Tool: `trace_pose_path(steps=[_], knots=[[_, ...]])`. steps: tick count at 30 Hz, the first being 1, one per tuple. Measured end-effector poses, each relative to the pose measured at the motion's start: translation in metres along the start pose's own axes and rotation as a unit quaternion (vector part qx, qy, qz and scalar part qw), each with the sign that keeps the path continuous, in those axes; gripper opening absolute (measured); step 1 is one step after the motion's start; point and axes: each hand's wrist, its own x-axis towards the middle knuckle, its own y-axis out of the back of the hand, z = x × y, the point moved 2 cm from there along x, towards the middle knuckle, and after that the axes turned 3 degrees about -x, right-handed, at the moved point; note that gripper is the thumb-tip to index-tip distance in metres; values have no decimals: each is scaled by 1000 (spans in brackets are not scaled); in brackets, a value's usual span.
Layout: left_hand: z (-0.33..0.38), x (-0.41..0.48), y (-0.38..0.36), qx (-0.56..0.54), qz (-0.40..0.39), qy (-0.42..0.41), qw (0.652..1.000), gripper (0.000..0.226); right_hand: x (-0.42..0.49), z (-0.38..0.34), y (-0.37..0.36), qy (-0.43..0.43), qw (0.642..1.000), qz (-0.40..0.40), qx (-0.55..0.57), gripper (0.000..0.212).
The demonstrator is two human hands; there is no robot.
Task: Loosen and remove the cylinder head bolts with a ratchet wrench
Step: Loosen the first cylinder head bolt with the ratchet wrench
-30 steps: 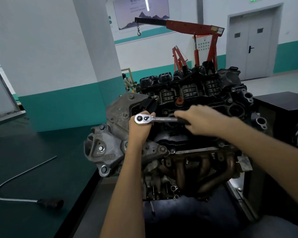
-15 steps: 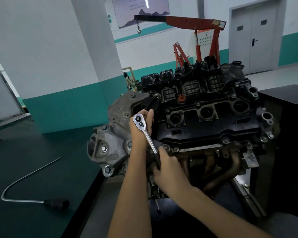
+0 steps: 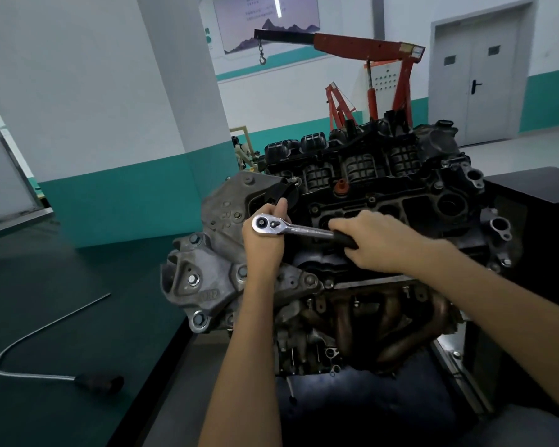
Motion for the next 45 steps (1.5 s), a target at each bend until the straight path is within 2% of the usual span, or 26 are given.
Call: trace_pose_path(steps=[2,4,6,8,10,13,14,16,18,20,23,24,26,29,32,34,37,39,41,43,45], knots=[[-1,0,-1,11,10,-3,1000,42,-23,-22,-28,-58,989,-5,139,18],[-1,-1,-2,22,19,-7,1000,42,-40,-56,-56,-96,955,0,282,18],[0,-1,-2,41,28,-6,999,43,-45,-89,-76,-130,923,28,362,22],[1,0,-2,61,30,-4,998,44,-43,-104,-85,-142,906,43,397,27],[0,1,0,70,22,4,997,43,-41,-96,-80,-131,915,36,380,23],[-1,2,1,48,-16,4,999,41,-38,-57,-55,-91,952,-10,292,21],[-1,2,1,47,-27,7,998,40,-34,-41,-43,-77,968,-28,236,21],[1,2,1,48,-42,17,998,38,-17,-9,-13,-34,998,-34,51,21],[2,2,2,45,-49,24,997,38,7,9,16,23,991,-6,-134,28],[2,1,4,33,-44,30,998,41,23,11,30,61,979,18,-193,30],[1,1,4,35,-18,23,999,42,11,-2,18,26,985,31,-167,25],[1,2,3,44,-11,20,999,43,-2,-9,5,-4,992,28,-126,24],[0,3,1,64,0,17,998,42,-29,-30,-25,-75,997,5,32,22],[-3,4,0,84,9,16,996,41,-46,-79,-65,-127,956,20,262,23],[-2,5,0,87,0,13,996,39,-43,-104,-83,-145,932,41,330,26],[-2,5,1,98,-12,13,995,38,-41,-91,-79,-133,939,32,316,23],[-4,4,1,85,-35,-1,996,36,-37,-45,-54,-81,973,-1,216,22],[-5,4,2,80,-47,5,996,37,-22,-13,-26,-32,996,-15,79,23],[-4,5,1,80,-46,17,996,38,-1,8,0,6,998,-4,-58,24],[-2,5,1,77,-33,19,996,40,11,12,12,16,995,18,-96,23],[-1,4,1,77,-12,18,997,41,4,4,5,-9,996,37,-75,19]])
